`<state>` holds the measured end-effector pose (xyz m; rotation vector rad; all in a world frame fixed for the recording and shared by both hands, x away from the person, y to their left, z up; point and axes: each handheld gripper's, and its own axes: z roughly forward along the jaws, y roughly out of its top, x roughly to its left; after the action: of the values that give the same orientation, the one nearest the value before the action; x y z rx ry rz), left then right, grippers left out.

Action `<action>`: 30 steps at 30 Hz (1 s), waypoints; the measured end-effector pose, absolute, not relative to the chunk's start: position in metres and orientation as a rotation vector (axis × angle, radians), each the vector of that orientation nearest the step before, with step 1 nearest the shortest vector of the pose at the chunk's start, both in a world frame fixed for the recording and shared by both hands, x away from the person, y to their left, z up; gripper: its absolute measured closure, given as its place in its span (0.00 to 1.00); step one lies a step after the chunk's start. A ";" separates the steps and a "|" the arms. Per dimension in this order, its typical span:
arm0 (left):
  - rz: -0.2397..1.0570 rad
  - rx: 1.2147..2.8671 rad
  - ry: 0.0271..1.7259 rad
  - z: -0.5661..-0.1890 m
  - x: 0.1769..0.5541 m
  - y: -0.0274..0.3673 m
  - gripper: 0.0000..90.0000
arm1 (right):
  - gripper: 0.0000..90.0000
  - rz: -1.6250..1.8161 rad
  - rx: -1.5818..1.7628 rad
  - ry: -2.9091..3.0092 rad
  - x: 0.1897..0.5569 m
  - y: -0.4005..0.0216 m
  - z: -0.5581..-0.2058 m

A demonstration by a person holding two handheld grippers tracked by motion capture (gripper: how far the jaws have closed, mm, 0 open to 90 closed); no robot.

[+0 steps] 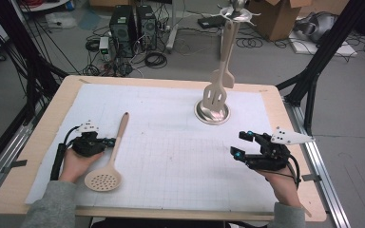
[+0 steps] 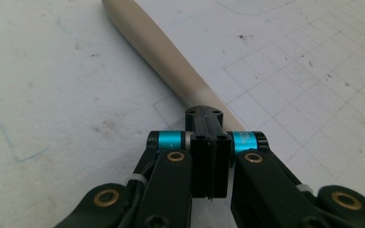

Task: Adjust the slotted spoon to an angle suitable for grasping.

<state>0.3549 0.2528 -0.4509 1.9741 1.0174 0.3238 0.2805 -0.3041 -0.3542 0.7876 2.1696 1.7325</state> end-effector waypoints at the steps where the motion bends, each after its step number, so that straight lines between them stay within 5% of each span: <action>1: 0.321 1.980 1.015 -0.451 0.355 0.252 1.00 | 0.32 1.733 0.787 2.172 0.280 -0.304 -0.354; 30: 0.281 2.095 0.923 -0.444 0.376 0.230 1.00 | 0.32 1.719 0.841 2.173 0.279 -0.310 -0.361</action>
<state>0.3758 0.2296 -0.4441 2.0946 0.9228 0.2812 0.2785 -0.3101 -0.3610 0.8414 2.1728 1.7193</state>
